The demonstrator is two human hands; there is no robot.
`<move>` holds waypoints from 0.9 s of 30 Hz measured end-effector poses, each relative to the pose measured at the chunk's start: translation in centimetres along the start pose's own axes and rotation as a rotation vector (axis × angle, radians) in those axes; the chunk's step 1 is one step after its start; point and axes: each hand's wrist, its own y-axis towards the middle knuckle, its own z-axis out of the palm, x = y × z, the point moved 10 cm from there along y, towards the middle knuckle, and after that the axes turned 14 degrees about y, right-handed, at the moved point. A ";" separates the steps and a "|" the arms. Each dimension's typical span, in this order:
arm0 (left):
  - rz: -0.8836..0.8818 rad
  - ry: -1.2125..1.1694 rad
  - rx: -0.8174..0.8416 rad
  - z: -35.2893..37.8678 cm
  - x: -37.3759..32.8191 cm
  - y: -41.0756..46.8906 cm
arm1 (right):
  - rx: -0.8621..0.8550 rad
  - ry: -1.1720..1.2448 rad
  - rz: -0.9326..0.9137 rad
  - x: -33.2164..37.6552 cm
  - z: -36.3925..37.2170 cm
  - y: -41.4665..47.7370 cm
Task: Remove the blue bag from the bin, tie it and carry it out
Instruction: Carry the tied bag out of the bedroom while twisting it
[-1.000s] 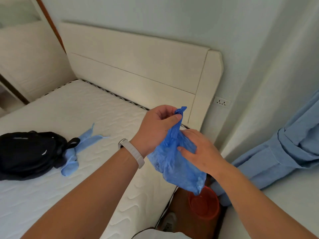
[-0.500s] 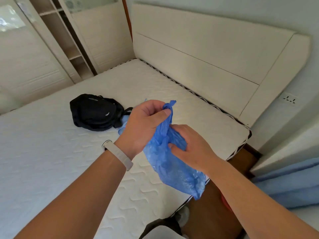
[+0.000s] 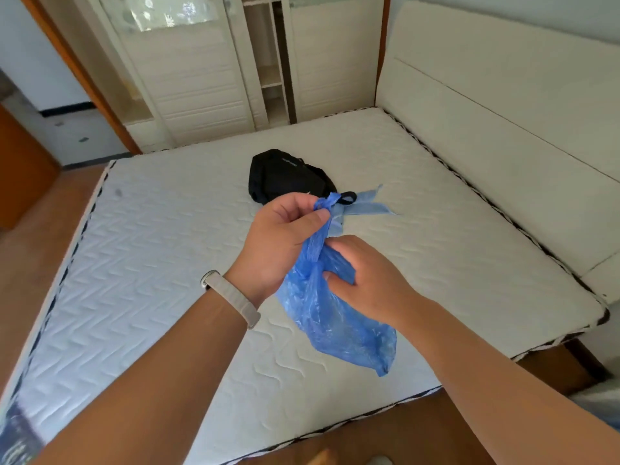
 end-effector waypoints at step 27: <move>-0.021 0.097 -0.341 -40.2 5.5 -22.3 | 0.354 0.099 -0.180 21.9 40.1 3.6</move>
